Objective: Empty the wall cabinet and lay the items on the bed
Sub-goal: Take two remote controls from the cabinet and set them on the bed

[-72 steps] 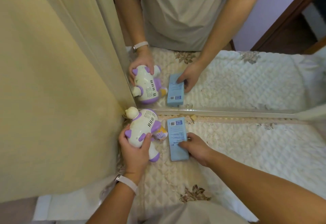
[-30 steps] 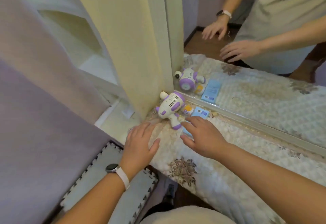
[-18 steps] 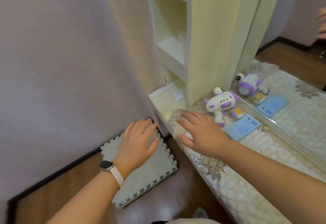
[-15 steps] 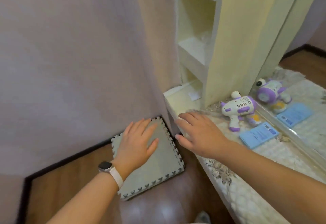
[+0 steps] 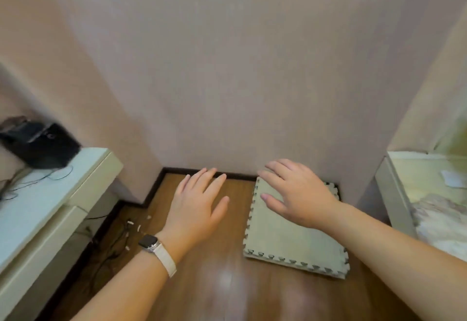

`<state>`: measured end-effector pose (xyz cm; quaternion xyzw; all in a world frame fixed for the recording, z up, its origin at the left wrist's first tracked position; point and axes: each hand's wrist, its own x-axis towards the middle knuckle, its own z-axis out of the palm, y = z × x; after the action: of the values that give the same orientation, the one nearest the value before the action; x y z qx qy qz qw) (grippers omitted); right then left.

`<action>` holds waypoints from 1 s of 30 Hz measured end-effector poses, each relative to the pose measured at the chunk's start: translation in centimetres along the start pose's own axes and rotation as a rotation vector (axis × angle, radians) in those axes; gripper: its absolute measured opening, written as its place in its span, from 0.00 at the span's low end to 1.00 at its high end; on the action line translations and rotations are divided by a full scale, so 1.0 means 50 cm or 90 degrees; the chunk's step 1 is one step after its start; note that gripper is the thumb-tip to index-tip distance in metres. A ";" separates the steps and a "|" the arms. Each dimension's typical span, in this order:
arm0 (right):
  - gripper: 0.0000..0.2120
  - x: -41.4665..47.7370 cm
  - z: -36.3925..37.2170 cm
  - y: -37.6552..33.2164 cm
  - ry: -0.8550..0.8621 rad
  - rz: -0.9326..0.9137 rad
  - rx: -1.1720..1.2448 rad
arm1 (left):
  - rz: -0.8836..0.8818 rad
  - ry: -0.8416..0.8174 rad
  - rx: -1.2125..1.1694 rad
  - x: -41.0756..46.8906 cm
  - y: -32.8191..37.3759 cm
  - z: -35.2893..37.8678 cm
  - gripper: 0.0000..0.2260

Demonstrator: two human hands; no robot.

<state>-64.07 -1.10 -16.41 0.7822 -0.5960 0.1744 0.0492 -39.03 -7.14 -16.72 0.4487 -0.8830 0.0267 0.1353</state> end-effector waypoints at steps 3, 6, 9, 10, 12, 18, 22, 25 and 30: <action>0.24 0.075 0.026 -0.124 -0.010 -0.057 -0.001 | -0.061 0.012 0.015 -0.086 -0.117 -0.045 0.22; 0.24 0.150 0.046 -0.247 -0.003 -0.117 -0.005 | -0.127 0.030 0.018 -0.169 -0.226 -0.094 0.22; 0.24 0.217 0.064 -0.361 -0.002 -0.176 -0.005 | -0.185 0.055 0.037 -0.244 -0.320 -0.140 0.21; 0.24 0.238 0.070 -0.396 -0.002 -0.193 -0.005 | -0.206 0.062 0.038 -0.267 -0.349 -0.153 0.21; 0.24 0.277 0.079 -0.457 0.000 -0.226 0.001 | -0.242 0.071 0.045 -0.308 -0.402 -0.177 0.21; 0.24 0.400 0.104 -0.579 0.016 -0.317 0.019 | -0.322 0.107 0.066 -0.376 -0.520 -0.231 0.22; 0.24 0.497 0.123 -0.636 0.035 -0.350 0.060 | -0.358 0.119 0.084 -0.376 -0.584 -0.273 0.24; 0.24 0.581 0.142 -0.672 0.057 -0.375 0.087 | -0.381 0.125 0.122 -0.351 -0.640 -0.308 0.24; 0.24 0.734 0.158 -0.698 0.071 -0.411 0.121 | -0.382 0.145 0.181 -0.272 -0.741 -0.348 0.23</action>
<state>-20.83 -27.00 -7.08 0.9211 -0.2948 0.2469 0.0612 1.96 -15.62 -6.34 0.6966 -0.6786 0.1585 0.1707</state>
